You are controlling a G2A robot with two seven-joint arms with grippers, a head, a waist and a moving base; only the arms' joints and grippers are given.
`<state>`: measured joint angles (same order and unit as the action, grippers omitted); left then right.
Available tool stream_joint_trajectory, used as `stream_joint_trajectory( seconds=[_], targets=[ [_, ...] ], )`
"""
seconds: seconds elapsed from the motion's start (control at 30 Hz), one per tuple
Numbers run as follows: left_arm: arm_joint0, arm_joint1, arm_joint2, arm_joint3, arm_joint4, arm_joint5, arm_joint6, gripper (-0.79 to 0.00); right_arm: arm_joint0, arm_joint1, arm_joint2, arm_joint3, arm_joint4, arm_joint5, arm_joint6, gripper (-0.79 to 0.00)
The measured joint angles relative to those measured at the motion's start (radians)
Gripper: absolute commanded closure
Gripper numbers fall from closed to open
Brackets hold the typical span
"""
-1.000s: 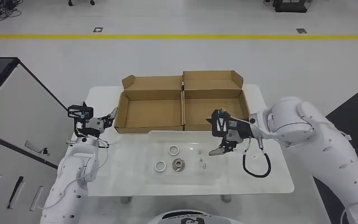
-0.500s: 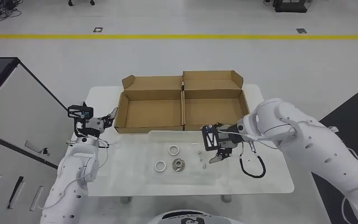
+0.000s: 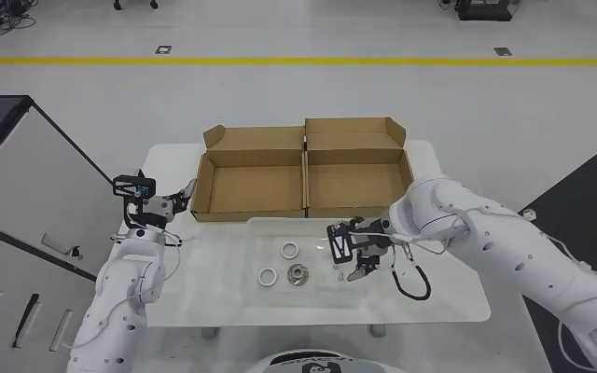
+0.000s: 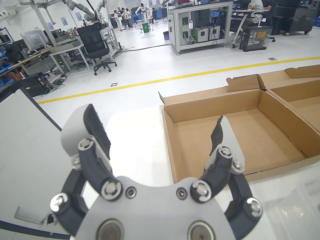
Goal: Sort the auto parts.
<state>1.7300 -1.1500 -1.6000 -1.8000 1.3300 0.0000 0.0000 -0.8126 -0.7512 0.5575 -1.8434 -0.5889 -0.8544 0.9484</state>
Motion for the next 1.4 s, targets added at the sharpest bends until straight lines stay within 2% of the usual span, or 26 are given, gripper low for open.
stream_joint_trajectory(
  seconds=[0.47,1.1,1.27,1.4],
  targets=[
    [0.0,0.0,0.0,0.0,0.0,0.0,0.0,-0.785,-0.001,-0.038,-0.057,0.054,-0.038,0.054,-0.008,-0.785],
    [0.0,0.0,0.0,0.0,0.0,0.0,0.0,-0.785,0.006,-0.039,-0.051,0.046,-0.053,0.054,-0.006,-0.785],
    [0.0,0.0,0.0,0.0,0.0,0.0,0.0,-0.785,0.018,-0.045,-0.071,0.033,-0.011,0.073,0.083,-0.785],
    [0.0,0.0,0.0,0.0,0.0,0.0,0.0,-0.785,0.06,-0.059,-0.127,0.028,0.028,0.14,0.157,-0.785]
  ],
)
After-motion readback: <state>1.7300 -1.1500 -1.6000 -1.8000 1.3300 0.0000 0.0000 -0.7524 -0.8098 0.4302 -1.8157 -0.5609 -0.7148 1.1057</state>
